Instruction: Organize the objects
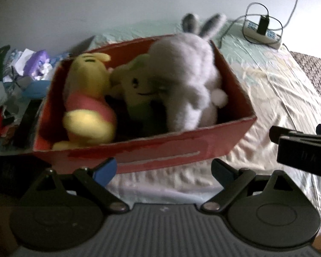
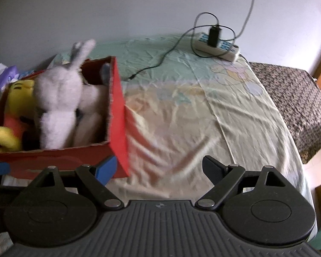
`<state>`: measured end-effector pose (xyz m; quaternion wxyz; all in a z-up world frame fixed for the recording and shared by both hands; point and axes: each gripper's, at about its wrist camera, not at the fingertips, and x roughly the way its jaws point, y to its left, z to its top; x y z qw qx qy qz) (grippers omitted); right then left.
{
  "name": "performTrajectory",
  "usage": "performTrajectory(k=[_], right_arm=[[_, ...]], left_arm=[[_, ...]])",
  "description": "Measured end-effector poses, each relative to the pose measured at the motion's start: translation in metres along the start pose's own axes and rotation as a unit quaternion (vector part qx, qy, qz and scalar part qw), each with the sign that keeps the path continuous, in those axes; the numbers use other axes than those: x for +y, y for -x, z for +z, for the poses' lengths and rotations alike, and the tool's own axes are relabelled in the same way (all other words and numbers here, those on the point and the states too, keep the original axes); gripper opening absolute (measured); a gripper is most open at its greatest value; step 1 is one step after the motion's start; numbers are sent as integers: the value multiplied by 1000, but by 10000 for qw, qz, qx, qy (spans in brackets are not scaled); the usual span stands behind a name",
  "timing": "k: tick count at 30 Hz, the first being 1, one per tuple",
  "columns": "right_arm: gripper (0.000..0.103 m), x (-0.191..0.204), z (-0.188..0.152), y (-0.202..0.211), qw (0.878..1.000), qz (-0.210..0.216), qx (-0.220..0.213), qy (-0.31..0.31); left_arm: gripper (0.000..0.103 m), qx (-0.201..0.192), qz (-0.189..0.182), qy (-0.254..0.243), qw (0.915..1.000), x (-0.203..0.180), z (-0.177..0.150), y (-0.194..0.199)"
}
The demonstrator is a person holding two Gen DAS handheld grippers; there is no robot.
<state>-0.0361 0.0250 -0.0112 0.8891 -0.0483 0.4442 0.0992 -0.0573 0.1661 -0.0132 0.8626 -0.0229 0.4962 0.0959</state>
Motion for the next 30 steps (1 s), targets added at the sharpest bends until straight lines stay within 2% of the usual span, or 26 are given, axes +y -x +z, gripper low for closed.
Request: performTrajectory(k=[5,13,22,30], right_arm=[[89,15,13,13,9996,276,-14,111],[89,39,42,28,9985,323,-201,400],[90,51,40,29,9975,526,-178,430],[90,56,35,26,9968,547,-156,556]], left_arm=[[96,-111,79,-22,9999,21,12,14],[99,-390,539,-44,9978,57,38,40],[99,-250,612,299,9974,70,27,36],[99,-132,621,296,9975,64,17,27]])
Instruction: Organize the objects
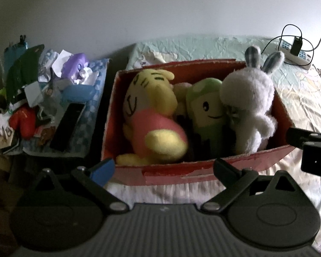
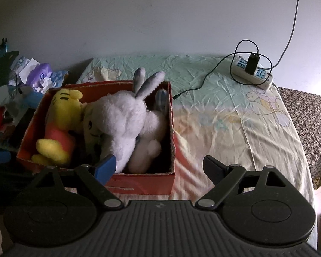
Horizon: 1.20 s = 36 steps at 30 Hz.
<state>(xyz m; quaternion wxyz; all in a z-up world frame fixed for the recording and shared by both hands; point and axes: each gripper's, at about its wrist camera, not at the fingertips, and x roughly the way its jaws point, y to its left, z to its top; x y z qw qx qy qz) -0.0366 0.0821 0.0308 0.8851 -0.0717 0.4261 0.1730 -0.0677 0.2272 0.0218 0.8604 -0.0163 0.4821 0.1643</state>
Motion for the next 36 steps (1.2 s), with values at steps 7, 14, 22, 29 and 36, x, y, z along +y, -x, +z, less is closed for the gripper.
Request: performTrajectory(k=[7,14,22,29,36], right_arm=[[90,-1,-4,-5,10000,30,47,-75],[90,5,-8,-9,9999,70,89,-8],[90,8,-4,-12,9999,132,84,2],[90,15,-3,-18,9997,194,112,79],[90,15,-2,-23,9998,141,144,39]], left_arm=[[99,79,133,-50,9999,-2,-3,-8],[99,126,121,-17,9998,2,-3,-13],[99,105,42,51,9999,5,-1,-14],[99,118,100,138,9998,11,3,-20],[99,111,69,163,9998,14,4,-22]])
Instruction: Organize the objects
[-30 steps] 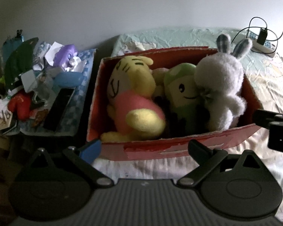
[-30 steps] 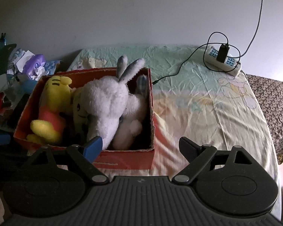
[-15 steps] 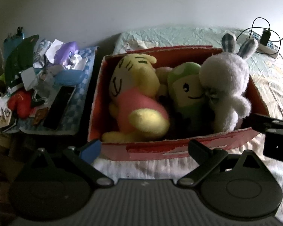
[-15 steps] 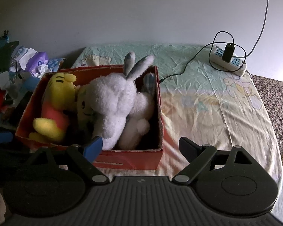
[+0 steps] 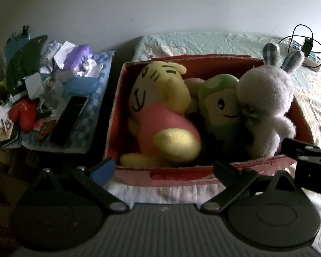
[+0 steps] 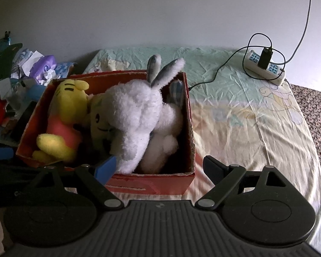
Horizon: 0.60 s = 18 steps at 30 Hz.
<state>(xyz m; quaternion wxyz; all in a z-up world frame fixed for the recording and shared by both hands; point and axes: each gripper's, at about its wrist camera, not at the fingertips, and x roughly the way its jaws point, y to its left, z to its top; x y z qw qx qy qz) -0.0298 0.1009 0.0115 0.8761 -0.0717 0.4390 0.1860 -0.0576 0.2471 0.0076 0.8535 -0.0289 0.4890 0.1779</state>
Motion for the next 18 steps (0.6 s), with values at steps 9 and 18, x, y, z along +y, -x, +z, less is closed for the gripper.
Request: performTrajectory(k=[9,18], right_arm=[[90,-1,2,-4,10000,12,10,-53],[90,1,3,-8,10000,2,64,-29]], left_arm=[[99,-53,2,-41,10000,-2,3,-3],[99,-33,-15,5,10000,0,3,-8]])
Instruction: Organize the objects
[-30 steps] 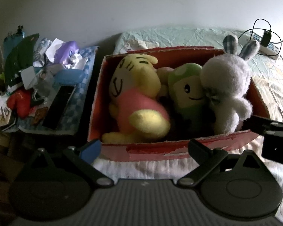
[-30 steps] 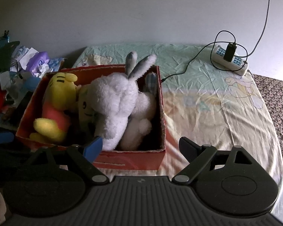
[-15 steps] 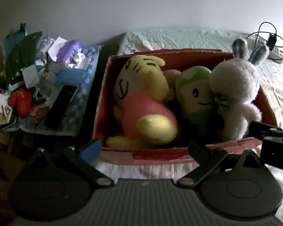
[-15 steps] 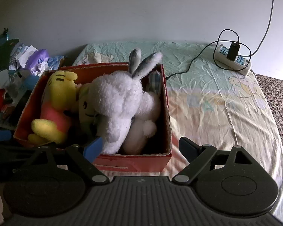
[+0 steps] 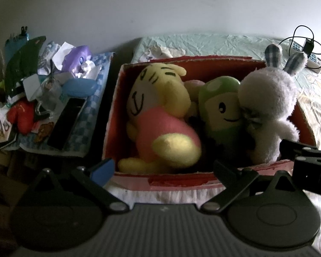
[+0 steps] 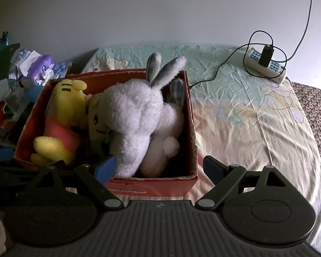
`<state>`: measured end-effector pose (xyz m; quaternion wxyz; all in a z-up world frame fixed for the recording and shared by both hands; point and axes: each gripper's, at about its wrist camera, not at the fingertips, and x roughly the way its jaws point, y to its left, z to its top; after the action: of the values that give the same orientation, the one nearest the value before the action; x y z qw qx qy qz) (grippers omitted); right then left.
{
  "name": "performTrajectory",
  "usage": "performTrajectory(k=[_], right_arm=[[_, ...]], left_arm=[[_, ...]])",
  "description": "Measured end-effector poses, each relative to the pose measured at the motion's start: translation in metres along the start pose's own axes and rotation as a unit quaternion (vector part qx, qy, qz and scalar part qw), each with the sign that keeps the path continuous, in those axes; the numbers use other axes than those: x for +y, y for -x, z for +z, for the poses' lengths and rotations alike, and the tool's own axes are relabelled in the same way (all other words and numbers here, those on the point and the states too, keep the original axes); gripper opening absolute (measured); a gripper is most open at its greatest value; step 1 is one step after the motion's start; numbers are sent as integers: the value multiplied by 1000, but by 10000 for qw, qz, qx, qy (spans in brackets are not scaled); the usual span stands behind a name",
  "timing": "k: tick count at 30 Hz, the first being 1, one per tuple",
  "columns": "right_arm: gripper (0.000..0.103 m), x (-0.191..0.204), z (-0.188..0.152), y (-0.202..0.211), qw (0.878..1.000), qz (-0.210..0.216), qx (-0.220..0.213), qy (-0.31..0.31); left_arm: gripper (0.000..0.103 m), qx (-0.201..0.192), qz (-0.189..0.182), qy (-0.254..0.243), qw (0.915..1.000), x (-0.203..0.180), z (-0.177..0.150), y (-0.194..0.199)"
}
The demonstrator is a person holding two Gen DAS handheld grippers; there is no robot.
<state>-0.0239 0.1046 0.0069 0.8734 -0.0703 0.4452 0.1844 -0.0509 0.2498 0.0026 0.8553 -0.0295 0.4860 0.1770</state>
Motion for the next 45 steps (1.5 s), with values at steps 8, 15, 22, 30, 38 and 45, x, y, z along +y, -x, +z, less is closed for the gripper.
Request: performTrajectory(k=[8,15,22,30,38,45], right_arm=[[90,0,0,-3,10000,-8,20,-9],[90,-1,0,-6,10000,-7,63,-28],[90,0,1,-8,10000,-14,85,-39],[90,-1,1,-11,9999,-9,118,-77],[90,1,2,-13,9999,-14,151,-48],[90,1,2,-15,9999,-15,155,-30]], left_arm=[[99,15,-9,16,10000,1,0,-2],[99,34,-45,57,10000,4,-1,-8],[100,32,-97,49,9999,3,0,-10],[100,35,-110,32,9999,3,2,-13],[101,97,-122,96,9998,7,3,-19],[102,136,-106,107,9998,7,2,-21]])
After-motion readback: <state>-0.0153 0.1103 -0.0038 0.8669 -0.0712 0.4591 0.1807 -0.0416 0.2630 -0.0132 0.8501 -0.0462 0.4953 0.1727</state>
